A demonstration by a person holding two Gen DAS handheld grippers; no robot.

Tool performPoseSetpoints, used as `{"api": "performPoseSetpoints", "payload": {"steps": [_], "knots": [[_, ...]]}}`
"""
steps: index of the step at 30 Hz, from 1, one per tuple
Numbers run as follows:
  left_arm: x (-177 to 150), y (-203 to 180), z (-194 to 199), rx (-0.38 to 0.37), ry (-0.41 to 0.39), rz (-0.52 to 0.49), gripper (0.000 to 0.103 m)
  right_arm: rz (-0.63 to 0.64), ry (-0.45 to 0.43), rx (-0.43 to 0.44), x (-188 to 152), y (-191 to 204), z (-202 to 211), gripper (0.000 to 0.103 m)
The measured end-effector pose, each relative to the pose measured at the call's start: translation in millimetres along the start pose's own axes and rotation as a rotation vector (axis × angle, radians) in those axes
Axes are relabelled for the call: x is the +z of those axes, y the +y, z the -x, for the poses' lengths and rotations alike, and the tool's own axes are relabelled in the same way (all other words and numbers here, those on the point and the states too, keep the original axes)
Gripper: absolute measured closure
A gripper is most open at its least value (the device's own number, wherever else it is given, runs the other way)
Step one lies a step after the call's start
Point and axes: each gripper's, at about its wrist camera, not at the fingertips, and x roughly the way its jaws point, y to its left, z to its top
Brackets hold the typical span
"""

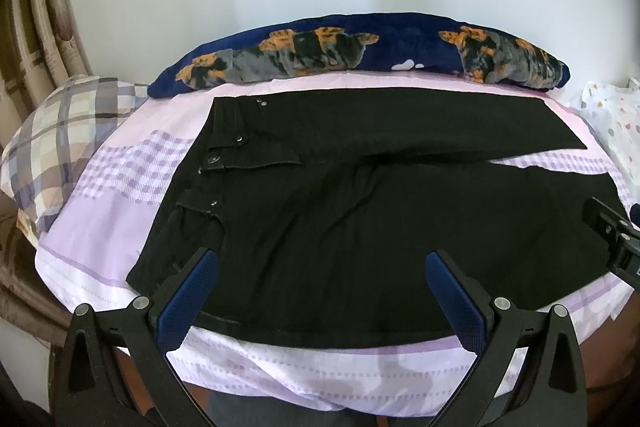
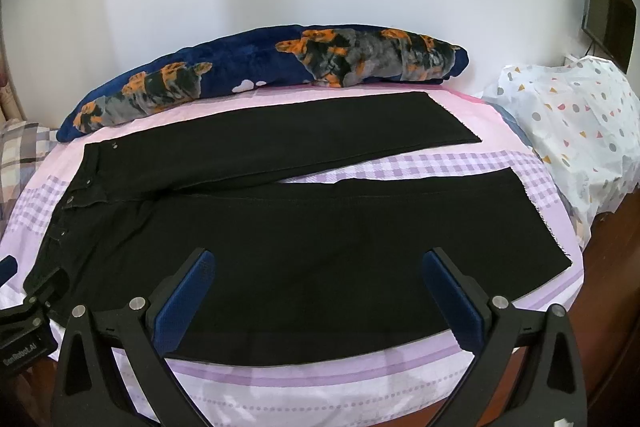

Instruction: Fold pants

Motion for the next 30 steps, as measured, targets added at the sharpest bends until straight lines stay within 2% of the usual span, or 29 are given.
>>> {"api": "performPoseSetpoints", "payload": {"steps": [23,30], "knots": [[-2.5,6.3,-7.7,-0.009,0.037,0.031,0.001,0.006,0.024,0.015,2.3,6.7,-2.5,0.000],[8.5,22.6,-18.6,-0.033,0.060,0.084,0.001,-0.022,-0.009,0.078,0.2,2.7,-0.8,0.000]]}}
